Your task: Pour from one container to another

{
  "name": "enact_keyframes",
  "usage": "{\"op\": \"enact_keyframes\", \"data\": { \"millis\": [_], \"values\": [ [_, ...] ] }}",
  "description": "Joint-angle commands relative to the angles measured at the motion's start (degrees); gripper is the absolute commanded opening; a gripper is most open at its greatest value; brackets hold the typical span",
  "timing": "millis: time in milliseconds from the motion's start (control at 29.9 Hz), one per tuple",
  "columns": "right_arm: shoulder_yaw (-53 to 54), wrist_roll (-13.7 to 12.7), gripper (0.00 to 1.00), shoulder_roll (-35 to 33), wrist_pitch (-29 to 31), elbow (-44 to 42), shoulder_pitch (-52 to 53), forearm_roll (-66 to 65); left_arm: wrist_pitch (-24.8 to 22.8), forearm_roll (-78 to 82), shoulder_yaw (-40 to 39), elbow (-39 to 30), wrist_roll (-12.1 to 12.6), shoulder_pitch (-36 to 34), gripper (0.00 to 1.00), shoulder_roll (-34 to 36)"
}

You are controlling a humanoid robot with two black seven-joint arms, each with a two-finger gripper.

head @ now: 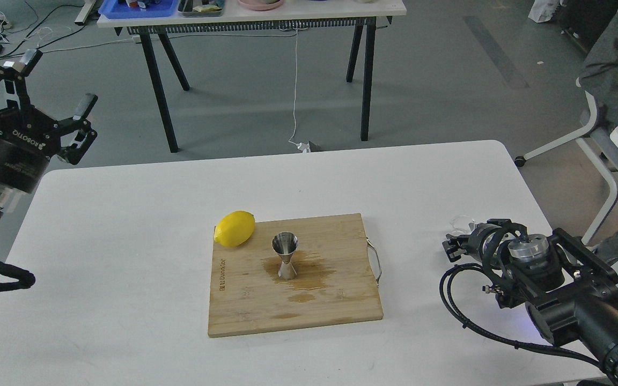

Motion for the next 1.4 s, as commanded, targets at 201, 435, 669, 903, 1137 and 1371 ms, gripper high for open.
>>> {"op": "enact_keyframes", "data": {
  "millis": [201,435,669,903,1137,1371],
  "values": [
    [-1.6,0.0,0.54,0.0,1.0,0.1,-0.1,-0.2,0.0,0.0,0.0,0.0,0.0,0.0,0.95,0.0],
    [-1.7,0.0,0.52,0.0,1.2,0.1,-0.1,-0.2,0.0,0.0,0.0,0.0,0.0,0.6,0.95,0.0],
    [-1.7,0.1,0.51,-0.1,1.3,0.2,-0.2,-0.2,0.1,0.1,0.0,0.0,0.0,0.7,0.95,0.0],
    [-1.8,0.0,0.49,-0.1,1.4,0.3,-0.3,-0.2,0.0,0.0,0.0,0.2,0.0,0.7,0.95,0.0],
    [-1.8,0.0,0.47,-0.1,1.4,0.4,-0.3,-0.2,0.0,0.1,0.0,0.4,0.0,0.7,0.96,0.0],
    [-1.7,0.0,0.44,0.0,1.4,0.7,-0.3,-0.3,0.0,0.0,0.0,0.4,0.0,0.7,0.96,0.0]
  ]
}}
